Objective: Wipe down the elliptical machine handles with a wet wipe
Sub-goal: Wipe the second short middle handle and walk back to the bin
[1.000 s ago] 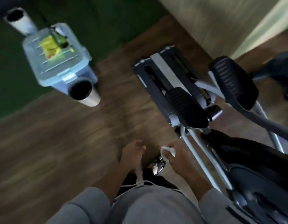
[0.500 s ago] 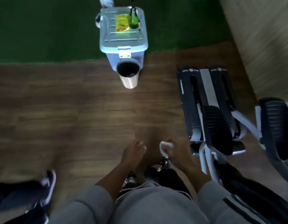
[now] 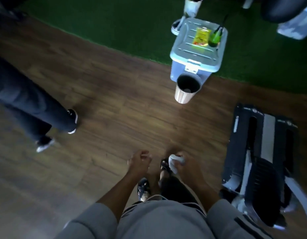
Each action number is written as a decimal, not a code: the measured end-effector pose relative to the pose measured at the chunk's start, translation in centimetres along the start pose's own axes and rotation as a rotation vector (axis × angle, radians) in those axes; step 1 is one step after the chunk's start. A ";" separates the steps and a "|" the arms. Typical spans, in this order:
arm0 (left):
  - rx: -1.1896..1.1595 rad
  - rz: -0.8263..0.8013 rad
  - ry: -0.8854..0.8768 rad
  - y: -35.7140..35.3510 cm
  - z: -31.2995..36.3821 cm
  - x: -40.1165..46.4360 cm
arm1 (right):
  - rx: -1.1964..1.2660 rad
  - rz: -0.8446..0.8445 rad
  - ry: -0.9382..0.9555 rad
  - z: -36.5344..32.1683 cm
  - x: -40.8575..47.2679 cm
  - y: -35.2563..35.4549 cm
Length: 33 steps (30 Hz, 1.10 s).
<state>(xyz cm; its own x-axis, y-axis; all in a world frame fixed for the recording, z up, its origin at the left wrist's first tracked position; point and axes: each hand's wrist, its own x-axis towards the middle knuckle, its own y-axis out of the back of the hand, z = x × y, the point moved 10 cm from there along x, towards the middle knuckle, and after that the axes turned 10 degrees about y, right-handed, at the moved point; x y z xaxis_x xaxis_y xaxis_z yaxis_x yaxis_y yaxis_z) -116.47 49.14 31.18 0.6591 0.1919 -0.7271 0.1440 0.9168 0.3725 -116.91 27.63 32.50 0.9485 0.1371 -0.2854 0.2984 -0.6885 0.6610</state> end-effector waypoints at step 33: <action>0.119 0.045 -0.013 17.2 31.7 32.4 | -0.047 -0.021 0.092 -16.8 46.2 9.1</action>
<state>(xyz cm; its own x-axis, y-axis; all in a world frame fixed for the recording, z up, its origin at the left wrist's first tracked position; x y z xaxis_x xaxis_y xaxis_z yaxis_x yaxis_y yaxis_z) -69.25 60.01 32.32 0.6766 0.2269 -0.7005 0.1999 0.8590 0.4713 -68.59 39.63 37.01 0.9472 0.2173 -0.2356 0.3205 -0.6513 0.6878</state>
